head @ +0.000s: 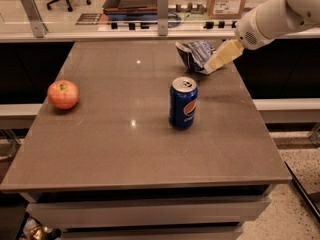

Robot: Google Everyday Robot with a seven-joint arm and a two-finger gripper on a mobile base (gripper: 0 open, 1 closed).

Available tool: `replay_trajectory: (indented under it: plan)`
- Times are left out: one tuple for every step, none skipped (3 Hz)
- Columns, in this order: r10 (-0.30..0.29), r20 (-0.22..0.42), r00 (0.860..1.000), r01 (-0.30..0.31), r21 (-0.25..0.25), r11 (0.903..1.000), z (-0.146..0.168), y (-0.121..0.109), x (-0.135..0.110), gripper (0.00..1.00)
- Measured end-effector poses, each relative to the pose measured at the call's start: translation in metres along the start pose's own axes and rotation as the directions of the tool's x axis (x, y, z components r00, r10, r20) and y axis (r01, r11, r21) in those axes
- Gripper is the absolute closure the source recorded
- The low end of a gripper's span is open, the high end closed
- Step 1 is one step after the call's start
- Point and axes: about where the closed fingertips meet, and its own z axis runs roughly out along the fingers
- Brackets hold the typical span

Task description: Move blue chip bag near apple

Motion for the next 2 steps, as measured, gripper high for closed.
replay_trajectory:
  plan:
    - [0.02, 0.033, 0.999, -0.019, -0.024, 0.9995, 0.027, -0.005, 0.0, 0.0]
    - [0.03, 0.051, 0.998, -0.028, -0.045, 0.9986, 0.057, -0.004, -0.001, 0.0]
